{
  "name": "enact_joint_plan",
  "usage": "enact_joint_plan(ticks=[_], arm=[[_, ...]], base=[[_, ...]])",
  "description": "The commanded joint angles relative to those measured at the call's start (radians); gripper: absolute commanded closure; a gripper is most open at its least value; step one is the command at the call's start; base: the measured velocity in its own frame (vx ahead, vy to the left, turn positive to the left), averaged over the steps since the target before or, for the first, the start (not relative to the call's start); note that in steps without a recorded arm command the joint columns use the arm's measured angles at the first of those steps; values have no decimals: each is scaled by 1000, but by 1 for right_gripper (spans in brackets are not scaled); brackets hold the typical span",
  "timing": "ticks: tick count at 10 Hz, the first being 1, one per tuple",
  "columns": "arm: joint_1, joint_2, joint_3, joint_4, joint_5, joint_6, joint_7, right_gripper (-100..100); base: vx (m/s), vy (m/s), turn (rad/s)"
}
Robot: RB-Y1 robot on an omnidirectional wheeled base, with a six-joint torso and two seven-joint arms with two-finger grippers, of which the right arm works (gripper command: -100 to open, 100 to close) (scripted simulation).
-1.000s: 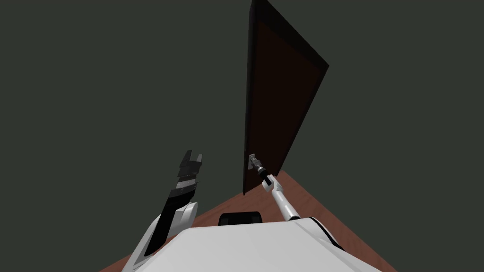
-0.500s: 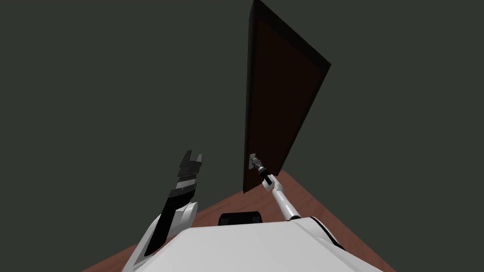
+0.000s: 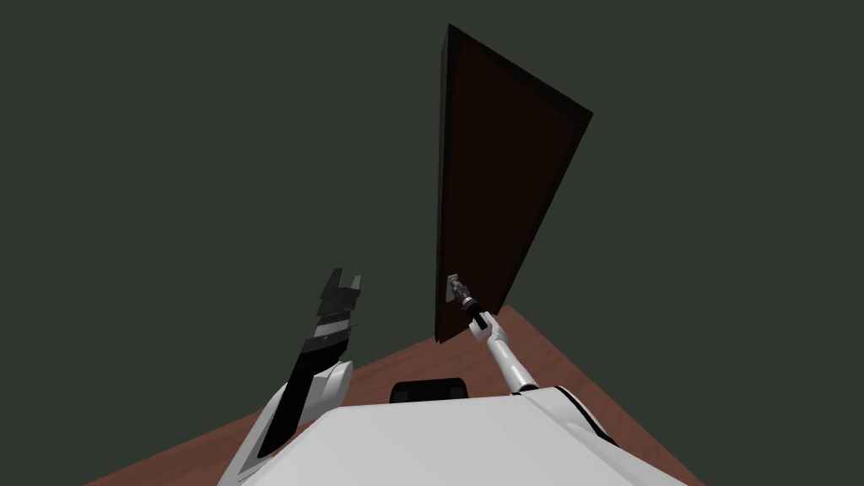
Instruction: Pull the door open
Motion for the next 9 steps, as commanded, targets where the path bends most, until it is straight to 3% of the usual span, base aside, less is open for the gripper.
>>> enact_joint_plan(ticks=[1, 3, 4, 6, 7, 9], arm=[[5, 9, 12, -3, -10, -2, -28, 100], [4, 4, 15, -1, -52, 0, -90, 100], [4, 4, 15, -1, -52, 0, -96, 100], [3, -2, 19, 1, -100, 1, -160, 100], [3, -2, 19, 1, -100, 1, -170, 100], [2, -9, 23, 3, -153, 3, -234, 100]], base=[[-52, -29, 23], [-56, -43, 95], [-52, -27, 67], [-70, -40, 99], [-53, -40, 78], [-51, -48, 119]])
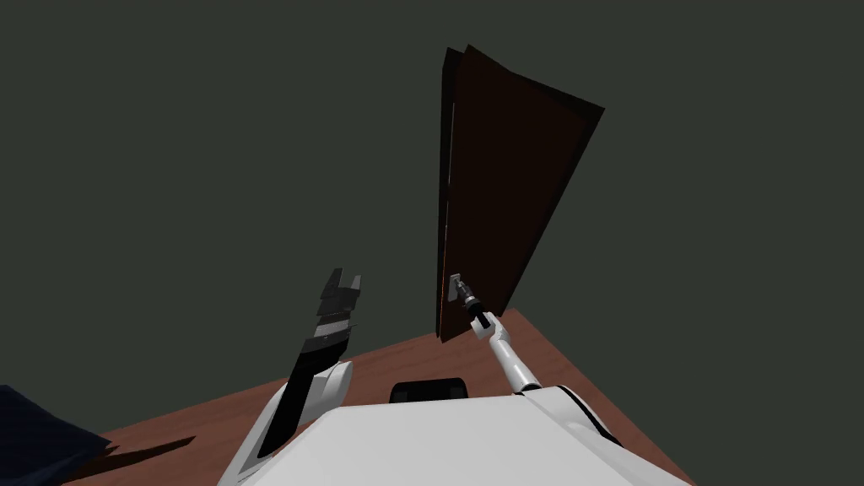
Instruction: Pull the door open
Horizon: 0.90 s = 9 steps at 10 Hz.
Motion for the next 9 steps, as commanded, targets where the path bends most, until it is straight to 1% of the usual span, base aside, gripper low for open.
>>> enact_joint_plan(ticks=[1, 2, 3, 4, 5, 6, 7, 8, 9], arm=[[1, 16, 14, 5, -14, -6, -33, 100], [1, 12, 16, 6, -42, -5, -73, 100], [0, 9, 18, 7, -70, -3, -100, 100], [0, 9, 18, 7, -70, -3, -113, 100], [0, 5, 20, 8, -98, -2, -148, 100], [0, 5, 20, 8, -98, -2, -153, 100], [-1, 1, 23, 10, -129, -1, -192, 100], [-1, -2, 25, 11, -160, 0, -218, 100], [-1, -2, 25, 11, -160, 0, -235, 100]], base=[[-42, -50, 72], [-39, -40, 98], [-70, -53, 145], [-56, -39, 86], [-56, -34, 98], [-49, -35, 62], [-48, -41, 140], [-59, -65, 197], [-56, -48, 52]])
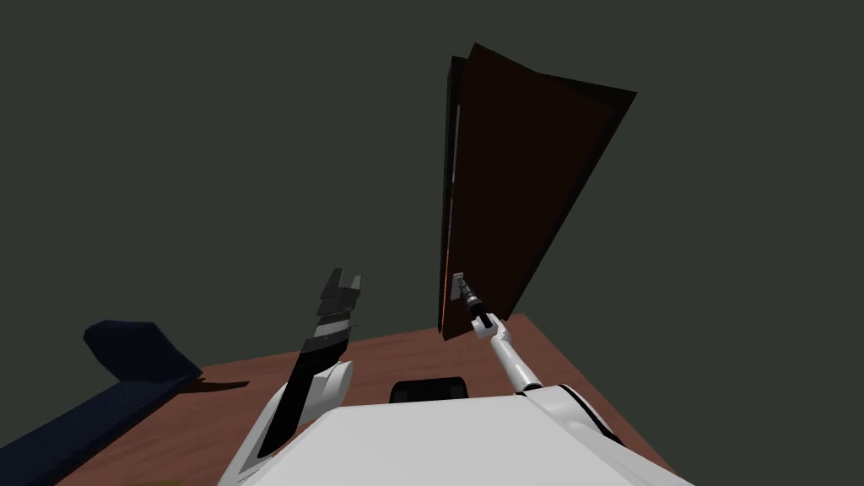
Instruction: Pull the door open
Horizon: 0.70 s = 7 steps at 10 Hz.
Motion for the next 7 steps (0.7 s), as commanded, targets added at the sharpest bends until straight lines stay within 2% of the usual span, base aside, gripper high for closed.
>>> enact_joint_plan(ticks=[1, 2, 3, 4, 5, 6, 7], arm=[[-1, 9, 15, -4, -34, -2, -50, 100], [-1, 9, 15, -4, -34, -2, -57, 100], [-1, 5, 18, -2, -66, -1, -94, 100], [-1, 5, 18, -2, -66, -1, -99, 100], [-2, 1, 20, -1, -99, 1, -138, 100], [-2, 1, 20, -1, -99, 1, -140, 100], [-3, -3, 23, 1, -131, 2, -180, 100]], base=[[-55, -34, 98], [-44, -29, 59], [-56, -33, 147], [-38, -34, 64], [-44, -43, 127], [-45, -38, 78], [-42, -28, 78]])
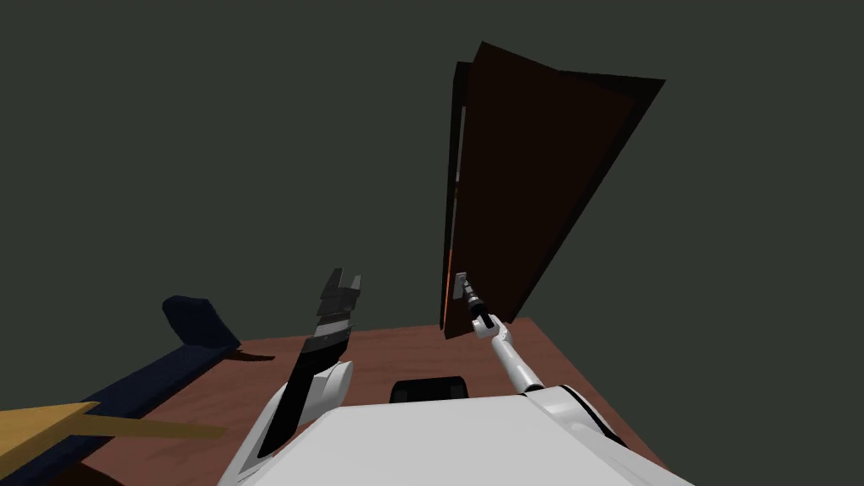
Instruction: Pull the door open
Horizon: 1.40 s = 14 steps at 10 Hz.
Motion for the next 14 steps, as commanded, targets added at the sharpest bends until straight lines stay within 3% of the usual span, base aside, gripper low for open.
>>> enact_joint_plan(ticks=[1, 4, 6, 9, 10, 11, 13, 14], arm=[[-9, 4, 13, 2, -48, -5, -50, 100], [-9, 0, 16, 4, -81, -4, -109, 100], [-11, -9, 21, 7, -149, -1, -175, 100], [-11, -13, 24, 9, -183, 0, -234, 100], [-12, -17, 26, 10, -217, 1, -271, 100], [-12, -17, 26, 10, -217, 1, -275, 100], [-13, -25, 31, 13, -284, 4, -341, 100], [-13, -25, 31, 13, -284, 4, -358, 100]], base=[[-75, -61, 216], [-54, -38, 93], [-61, -45, 164], [-49, -38, 94], [-47, -31, 88], [-38, -27, 85], [-58, -44, 155], [-57, -42, 89]])
